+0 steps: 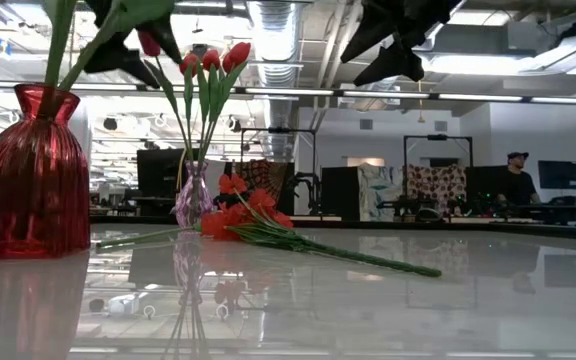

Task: Sort flowers into vase by color
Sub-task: Put the pink tulip into the red vase

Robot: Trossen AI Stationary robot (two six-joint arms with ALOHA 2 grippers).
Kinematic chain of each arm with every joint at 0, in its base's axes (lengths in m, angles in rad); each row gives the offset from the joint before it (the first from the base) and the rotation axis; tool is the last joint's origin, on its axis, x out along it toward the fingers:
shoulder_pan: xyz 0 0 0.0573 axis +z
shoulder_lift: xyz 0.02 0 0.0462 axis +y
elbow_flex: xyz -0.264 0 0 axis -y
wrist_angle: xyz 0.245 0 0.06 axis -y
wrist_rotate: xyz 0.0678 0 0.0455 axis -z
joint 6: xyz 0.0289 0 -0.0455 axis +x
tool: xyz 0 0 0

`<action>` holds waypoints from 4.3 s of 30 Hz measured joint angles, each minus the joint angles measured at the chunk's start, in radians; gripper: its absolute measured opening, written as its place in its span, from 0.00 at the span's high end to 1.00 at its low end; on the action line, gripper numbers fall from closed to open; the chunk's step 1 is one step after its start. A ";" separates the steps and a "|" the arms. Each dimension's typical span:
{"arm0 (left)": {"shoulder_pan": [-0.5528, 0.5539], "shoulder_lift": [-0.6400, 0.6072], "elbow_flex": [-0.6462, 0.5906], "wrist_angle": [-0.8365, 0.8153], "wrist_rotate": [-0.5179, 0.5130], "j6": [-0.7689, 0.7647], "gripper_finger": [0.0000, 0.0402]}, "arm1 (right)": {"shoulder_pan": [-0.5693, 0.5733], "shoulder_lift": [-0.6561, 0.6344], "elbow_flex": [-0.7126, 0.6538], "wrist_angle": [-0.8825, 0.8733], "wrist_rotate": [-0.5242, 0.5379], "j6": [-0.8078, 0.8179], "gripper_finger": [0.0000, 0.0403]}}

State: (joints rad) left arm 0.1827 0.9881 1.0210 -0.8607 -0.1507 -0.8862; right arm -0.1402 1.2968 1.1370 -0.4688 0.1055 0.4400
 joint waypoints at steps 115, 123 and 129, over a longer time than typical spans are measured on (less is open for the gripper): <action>-0.238 -0.160 -0.060 0.815 -0.172 0.722 1.00 | 0.049 0.000 0.000 -0.121 0.027 0.118 0.30; -0.319 -0.392 -0.060 0.847 -0.038 0.794 1.00 | 0.056 0.000 0.000 -0.121 0.027 0.188 0.30; -0.363 -0.483 -0.059 0.839 0.147 0.806 1.00 | 0.097 0.000 0.000 -0.115 0.039 0.223 0.30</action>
State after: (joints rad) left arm -0.1802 0.5055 0.9619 -0.0219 -0.0040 -0.0803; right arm -0.0427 1.2970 1.1374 -0.5839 0.1446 0.6633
